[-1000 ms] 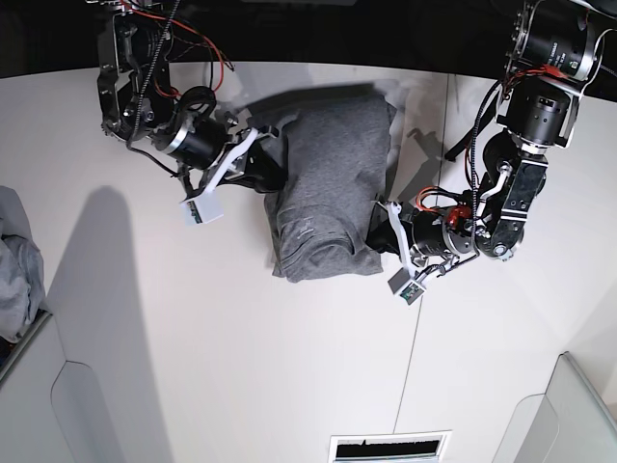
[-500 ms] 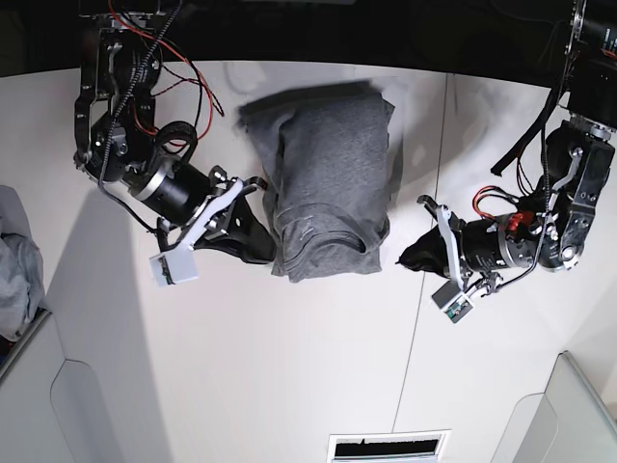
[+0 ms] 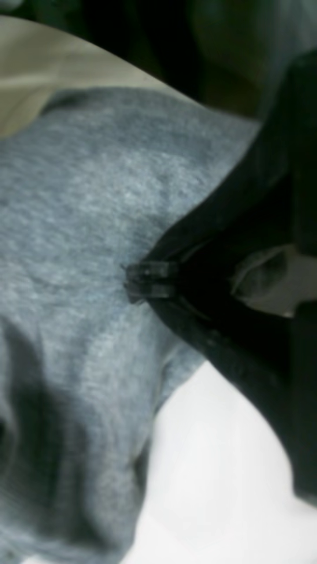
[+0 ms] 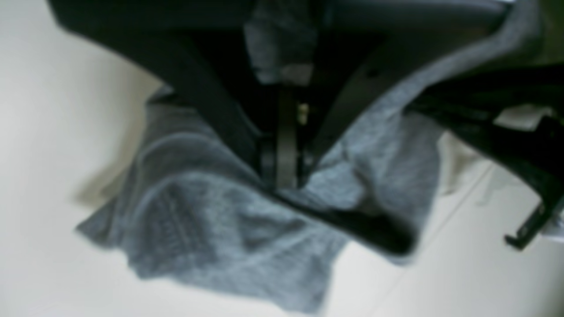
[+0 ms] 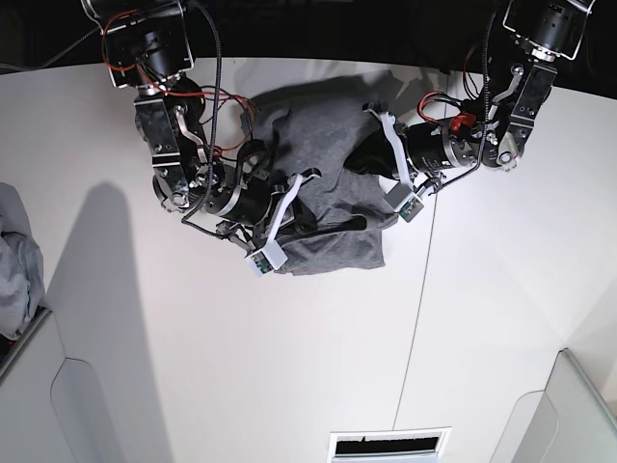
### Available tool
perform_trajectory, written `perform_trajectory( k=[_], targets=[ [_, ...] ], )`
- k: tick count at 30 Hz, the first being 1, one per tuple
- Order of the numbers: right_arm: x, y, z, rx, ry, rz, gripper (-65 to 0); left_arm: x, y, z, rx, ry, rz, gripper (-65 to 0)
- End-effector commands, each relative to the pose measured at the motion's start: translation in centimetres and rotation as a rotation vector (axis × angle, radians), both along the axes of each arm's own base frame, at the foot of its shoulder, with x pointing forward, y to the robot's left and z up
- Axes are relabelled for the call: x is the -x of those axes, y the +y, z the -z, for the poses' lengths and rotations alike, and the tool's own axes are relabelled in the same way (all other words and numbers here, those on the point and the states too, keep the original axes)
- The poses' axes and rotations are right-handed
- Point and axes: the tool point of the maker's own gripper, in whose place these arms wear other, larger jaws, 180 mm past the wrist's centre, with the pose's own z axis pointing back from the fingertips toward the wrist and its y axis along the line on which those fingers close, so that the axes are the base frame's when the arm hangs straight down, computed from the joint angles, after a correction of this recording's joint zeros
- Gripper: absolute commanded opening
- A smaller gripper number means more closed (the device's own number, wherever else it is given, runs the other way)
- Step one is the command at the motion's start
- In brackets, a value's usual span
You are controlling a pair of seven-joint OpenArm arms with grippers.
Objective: Layout the t-shirt on the table in an organized manner, then fold the t-shirt properly
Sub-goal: 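Press and tuck the folded bundle with both grippers to square it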
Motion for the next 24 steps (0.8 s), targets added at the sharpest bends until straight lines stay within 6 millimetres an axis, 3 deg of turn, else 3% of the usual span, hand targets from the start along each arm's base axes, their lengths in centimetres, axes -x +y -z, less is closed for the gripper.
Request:
perform_trajectory(
  k=[1, 3, 6, 11, 16, 20, 24],
  targets=[
    [-1.2, 0.2, -0.5, -0.012, -0.014, 0.006, -65.0, -0.4, 0.4, 0.2, -0.013, -0.005, -0.002, -65.0],
    [-0.9, 0.0, 0.8, -0.001, 0.03, 0.007, -65.0, -0.3, 0.2, 0.9, -0.008, 0.013, -0.015, -65.0],
    [-1.5, 0.1, 0.2, -0.021, 0.008, 0.019, -65.0, -1.4, 0.2, 0.4, -0.012, -0.011, -0.013, -65.0],
    [-3.2, 0.7, -3.7, -0.086, -0.097, 0.032, -65.0, -3.7, -0.3, -1.9, -0.028, -0.066, 0.02, -65.0],
    [-4.5, 1.1, -8.7, -0.089, -0.207, 0.003, -65.0, -4.2, -0.4, -6.5, -0.013, -0.173, 0.074, -65.0],
    [-4.4, 0.9, -11.3, -0.061, -0.227, -0.023, -65.0, -3.5, 1.1, -9.0, -0.036, -0.219, 0.096, -65.0],
    [-3.2, -2.0, -10.6, -0.013, -0.194, 0.018, -65.0, -1.1, 3.2, -9.3, -0.057, -0.19, 0.076, -65.0]
  ],
)
